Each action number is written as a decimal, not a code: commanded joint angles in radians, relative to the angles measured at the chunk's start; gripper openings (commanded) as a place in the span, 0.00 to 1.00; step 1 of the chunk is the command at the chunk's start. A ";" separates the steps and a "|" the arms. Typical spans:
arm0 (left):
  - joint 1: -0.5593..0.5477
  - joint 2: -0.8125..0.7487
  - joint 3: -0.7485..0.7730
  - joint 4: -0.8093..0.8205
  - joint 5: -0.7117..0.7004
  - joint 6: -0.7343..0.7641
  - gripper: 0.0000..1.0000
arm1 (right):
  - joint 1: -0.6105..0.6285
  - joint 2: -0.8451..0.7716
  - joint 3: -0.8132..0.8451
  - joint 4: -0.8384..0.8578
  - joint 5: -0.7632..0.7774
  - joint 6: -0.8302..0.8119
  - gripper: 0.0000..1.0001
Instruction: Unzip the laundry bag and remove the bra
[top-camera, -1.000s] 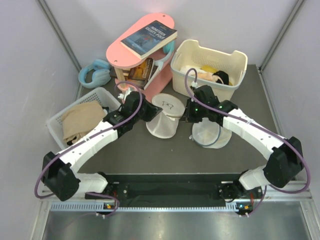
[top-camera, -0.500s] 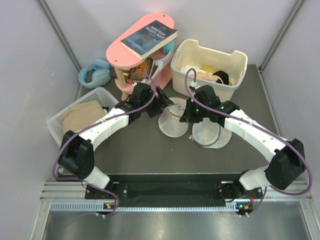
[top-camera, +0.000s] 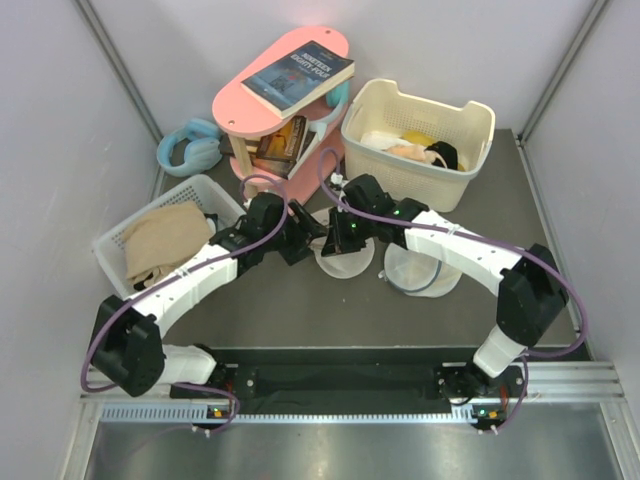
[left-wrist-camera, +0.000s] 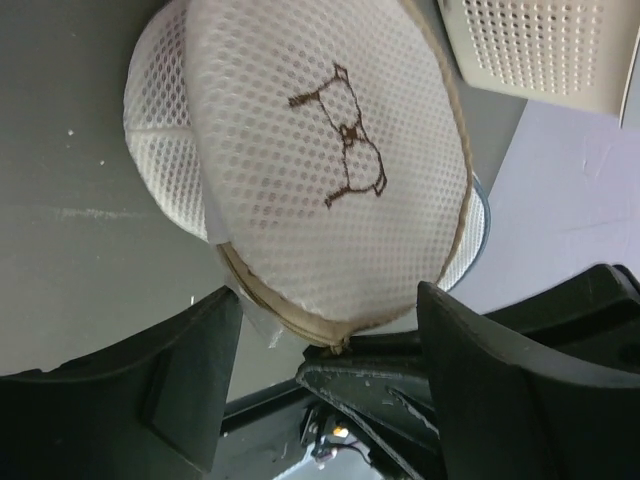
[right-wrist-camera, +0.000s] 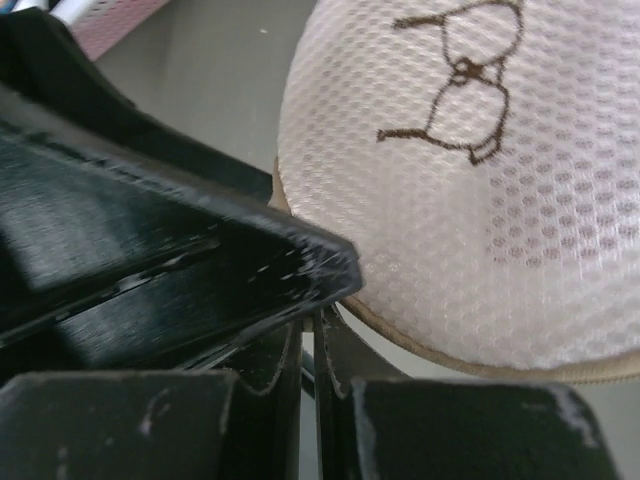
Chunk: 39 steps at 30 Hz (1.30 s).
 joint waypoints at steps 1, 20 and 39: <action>-0.005 -0.026 -0.002 0.001 -0.044 -0.028 0.72 | 0.020 -0.008 0.064 0.046 -0.020 -0.012 0.00; 0.007 0.070 0.073 0.013 -0.127 0.035 0.00 | -0.050 -0.075 -0.008 -0.018 0.028 -0.046 0.00; 0.073 0.325 0.285 0.265 0.206 0.357 0.00 | -0.265 -0.175 -0.047 -0.050 -0.087 -0.181 0.00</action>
